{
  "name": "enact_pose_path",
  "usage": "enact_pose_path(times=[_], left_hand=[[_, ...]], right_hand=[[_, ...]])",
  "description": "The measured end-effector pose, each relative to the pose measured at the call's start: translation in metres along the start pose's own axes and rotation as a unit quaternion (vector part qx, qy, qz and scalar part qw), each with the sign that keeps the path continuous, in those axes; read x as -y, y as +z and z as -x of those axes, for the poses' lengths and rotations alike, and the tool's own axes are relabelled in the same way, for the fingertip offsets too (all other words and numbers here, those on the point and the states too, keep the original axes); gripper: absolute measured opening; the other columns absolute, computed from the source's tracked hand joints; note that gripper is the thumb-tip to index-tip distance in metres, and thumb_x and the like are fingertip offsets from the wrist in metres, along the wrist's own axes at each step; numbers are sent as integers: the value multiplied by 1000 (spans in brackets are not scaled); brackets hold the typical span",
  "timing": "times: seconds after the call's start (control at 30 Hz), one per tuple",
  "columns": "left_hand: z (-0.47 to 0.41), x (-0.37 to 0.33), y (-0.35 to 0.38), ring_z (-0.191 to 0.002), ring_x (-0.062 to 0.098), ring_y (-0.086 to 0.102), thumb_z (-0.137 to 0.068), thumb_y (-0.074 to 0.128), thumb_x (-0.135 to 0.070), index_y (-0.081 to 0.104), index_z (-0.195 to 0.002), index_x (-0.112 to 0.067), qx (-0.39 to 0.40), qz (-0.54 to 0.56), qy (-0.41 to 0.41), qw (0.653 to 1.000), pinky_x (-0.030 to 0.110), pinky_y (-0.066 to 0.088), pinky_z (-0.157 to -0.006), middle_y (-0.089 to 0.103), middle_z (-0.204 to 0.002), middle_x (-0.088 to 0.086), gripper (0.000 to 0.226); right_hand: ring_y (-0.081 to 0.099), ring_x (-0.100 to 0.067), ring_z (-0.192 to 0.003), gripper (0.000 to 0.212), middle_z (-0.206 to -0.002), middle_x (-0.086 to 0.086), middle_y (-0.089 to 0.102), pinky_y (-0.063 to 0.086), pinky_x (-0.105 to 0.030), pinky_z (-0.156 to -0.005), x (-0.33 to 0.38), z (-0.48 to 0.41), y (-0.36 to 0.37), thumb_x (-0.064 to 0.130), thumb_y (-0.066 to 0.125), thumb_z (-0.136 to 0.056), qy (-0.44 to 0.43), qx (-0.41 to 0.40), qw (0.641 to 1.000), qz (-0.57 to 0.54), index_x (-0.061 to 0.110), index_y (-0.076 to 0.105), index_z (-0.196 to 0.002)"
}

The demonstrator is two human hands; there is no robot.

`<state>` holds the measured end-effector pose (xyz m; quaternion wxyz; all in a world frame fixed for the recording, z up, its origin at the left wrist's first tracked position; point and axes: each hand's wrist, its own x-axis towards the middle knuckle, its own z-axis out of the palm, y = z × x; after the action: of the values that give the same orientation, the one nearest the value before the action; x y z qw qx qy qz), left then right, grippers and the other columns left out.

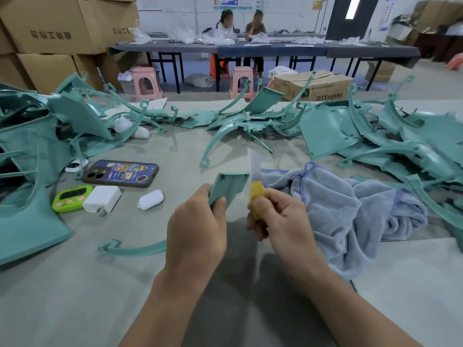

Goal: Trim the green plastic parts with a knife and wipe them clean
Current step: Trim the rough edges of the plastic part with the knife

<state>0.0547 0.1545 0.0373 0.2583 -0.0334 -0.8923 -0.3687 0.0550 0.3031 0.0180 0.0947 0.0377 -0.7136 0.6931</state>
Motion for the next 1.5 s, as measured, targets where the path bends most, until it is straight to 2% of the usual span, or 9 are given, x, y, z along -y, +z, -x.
enact_pose_path(times=[0.33,0.47,0.6,0.77,0.93,1.07,1.17,1.37,1.5], left_hand=[[-2,1,0,-74,37,60,-96,61,-26,63,-92,-19,-2,-1,-1,1000,41,47,-64,67,-75,5,8],[-2,1,0,-74,41,58,-95,62,-24,61,-89,-17,0,1,0,1000,43,46,-63,66,-73,8,10],[0,1,0,-75,38,60,-96,60,-26,64,-96,-18,2,-5,9,1000,41,46,-64,68,-76,6,8],[0,2,0,-76,39,60,-96,60,-25,63,-93,-16,3,-4,0,1000,43,48,-65,67,-75,8,9],[0,2,1,-74,37,60,-97,60,-27,63,-94,-18,0,-9,5,1000,42,49,-65,67,-75,5,10],[0,5,3,-72,41,58,-95,62,-25,61,-88,-16,-10,-6,11,1000,45,49,-63,65,-70,6,11],[2,5,3,-68,40,58,-94,63,-23,61,-88,-17,-17,-12,28,999,39,44,-58,64,-67,4,9],[7,3,2,-60,35,58,-88,72,-23,63,-89,-26,6,-40,97,994,29,34,-54,65,-64,2,9],[5,11,0,-62,19,57,-85,75,-25,65,-93,-29,45,12,112,993,19,37,-57,64,-68,-7,14]], right_hand=[[53,-12,-48,24,-57,-5,65,41,-31,-49,3,11,10,32,56,-92,-1,-1,996,91,19,65,-75],[62,-20,-62,29,-57,1,64,47,-35,-61,-1,-5,-3,24,57,-96,54,-104,946,302,15,65,-70],[51,-11,-49,24,-58,-5,63,40,-32,-51,6,10,3,31,54,-94,-16,-35,992,116,19,62,-75],[60,-20,-66,28,-61,0,65,47,-37,-64,1,-3,3,26,56,-96,67,-121,935,327,15,62,-70],[59,-17,-56,25,-59,-1,64,47,-35,-55,6,14,11,30,55,-96,-33,-22,979,201,19,63,-75],[58,-29,-72,34,-62,1,61,37,-36,-61,0,-8,-2,29,53,-97,86,-143,912,375,12,59,-67],[57,-16,-62,29,-59,5,63,41,-28,-57,2,-5,-8,27,54,-96,21,-122,958,260,18,63,-70],[47,-2,-137,18,-139,20,61,41,-36,-112,13,1,-8,20,68,-88,-134,-6,986,100,33,81,-90],[53,-4,-134,20,-132,20,66,40,-41,-115,9,0,-8,9,71,-88,-126,43,985,109,24,83,-91]])
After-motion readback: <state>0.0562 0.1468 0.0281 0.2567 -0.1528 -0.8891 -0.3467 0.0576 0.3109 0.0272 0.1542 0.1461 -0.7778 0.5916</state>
